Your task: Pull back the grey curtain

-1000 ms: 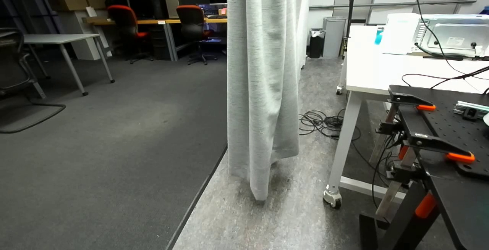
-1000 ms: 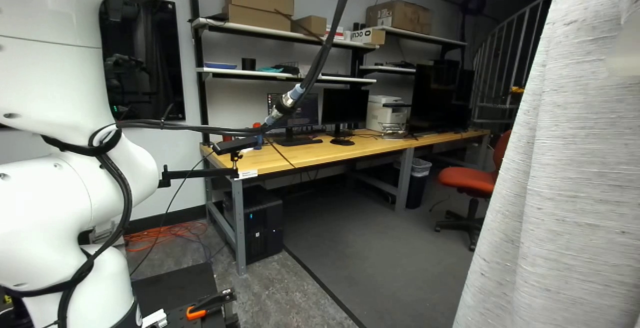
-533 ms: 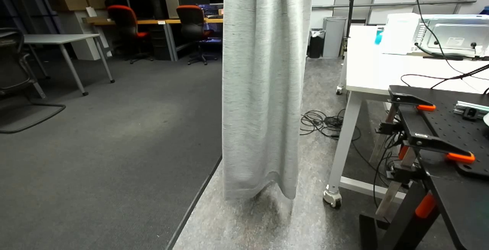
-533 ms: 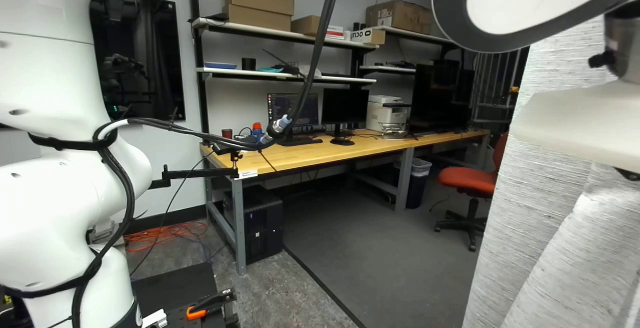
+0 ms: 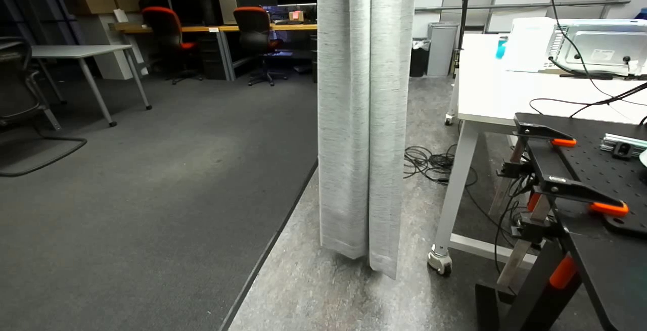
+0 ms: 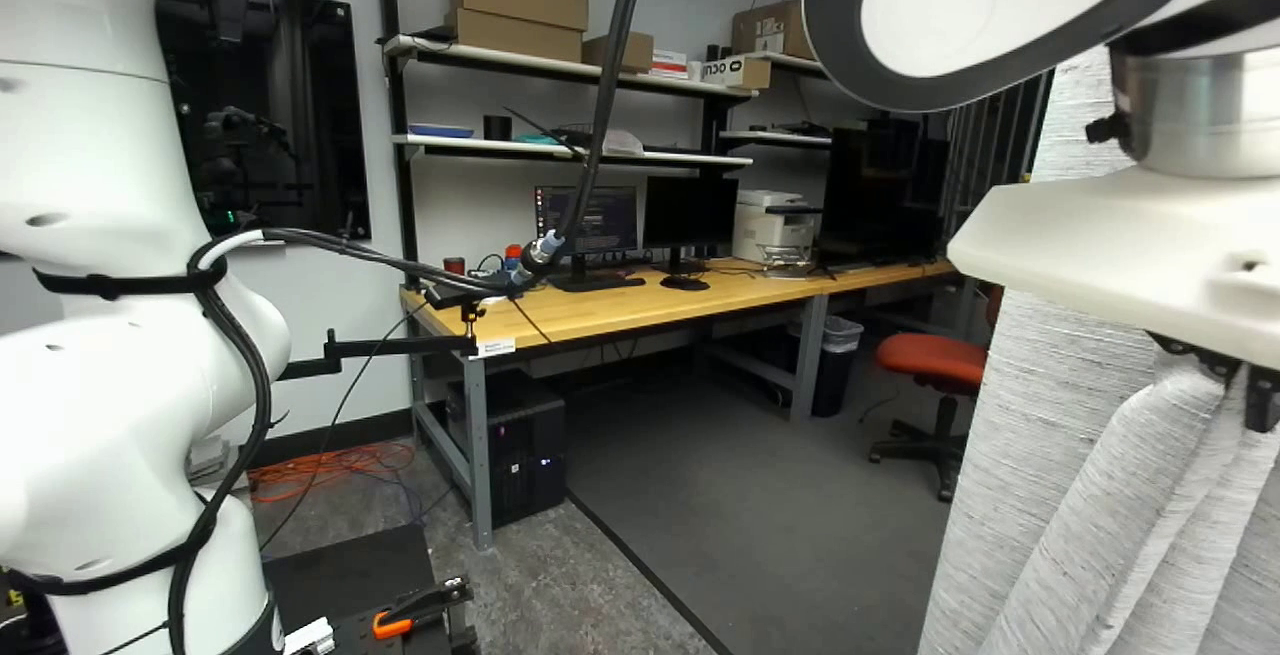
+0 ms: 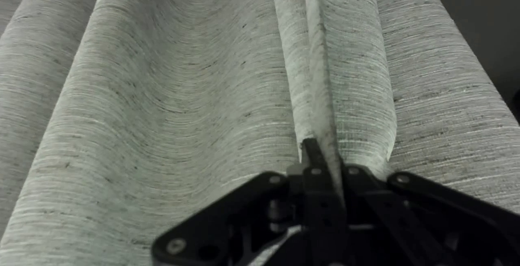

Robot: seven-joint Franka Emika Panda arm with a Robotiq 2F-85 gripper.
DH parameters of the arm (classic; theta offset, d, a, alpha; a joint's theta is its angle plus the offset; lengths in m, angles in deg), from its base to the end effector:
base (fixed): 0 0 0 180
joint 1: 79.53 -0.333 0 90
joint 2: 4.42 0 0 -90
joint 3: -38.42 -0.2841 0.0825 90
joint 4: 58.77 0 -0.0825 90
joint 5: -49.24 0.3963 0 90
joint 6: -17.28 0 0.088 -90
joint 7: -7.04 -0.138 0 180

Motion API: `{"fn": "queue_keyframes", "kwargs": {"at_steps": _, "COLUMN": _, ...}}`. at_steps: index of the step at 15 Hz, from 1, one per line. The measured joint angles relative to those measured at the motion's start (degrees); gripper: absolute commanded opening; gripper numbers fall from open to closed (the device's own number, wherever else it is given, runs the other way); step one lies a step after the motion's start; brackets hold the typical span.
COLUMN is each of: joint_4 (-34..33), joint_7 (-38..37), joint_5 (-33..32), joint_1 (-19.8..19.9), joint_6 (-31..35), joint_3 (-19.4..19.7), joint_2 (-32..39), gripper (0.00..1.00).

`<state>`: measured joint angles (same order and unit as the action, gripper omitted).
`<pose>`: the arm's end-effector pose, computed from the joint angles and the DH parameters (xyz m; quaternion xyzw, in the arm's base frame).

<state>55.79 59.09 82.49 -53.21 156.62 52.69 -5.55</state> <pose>0.4744 -0.3905 0.4543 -0.9457 0.0763 -0.3161 0.0058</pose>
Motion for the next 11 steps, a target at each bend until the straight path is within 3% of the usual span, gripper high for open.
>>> {"fn": "queue_keyframes", "kwargs": {"at_steps": 11, "joint_4": 1.6, "joint_7": -2.3, "joint_5": -0.3, "joint_1": -2.7, "joint_6": -0.4, "joint_3": 3.6, "joint_2": -1.7, "gripper": 0.01}}
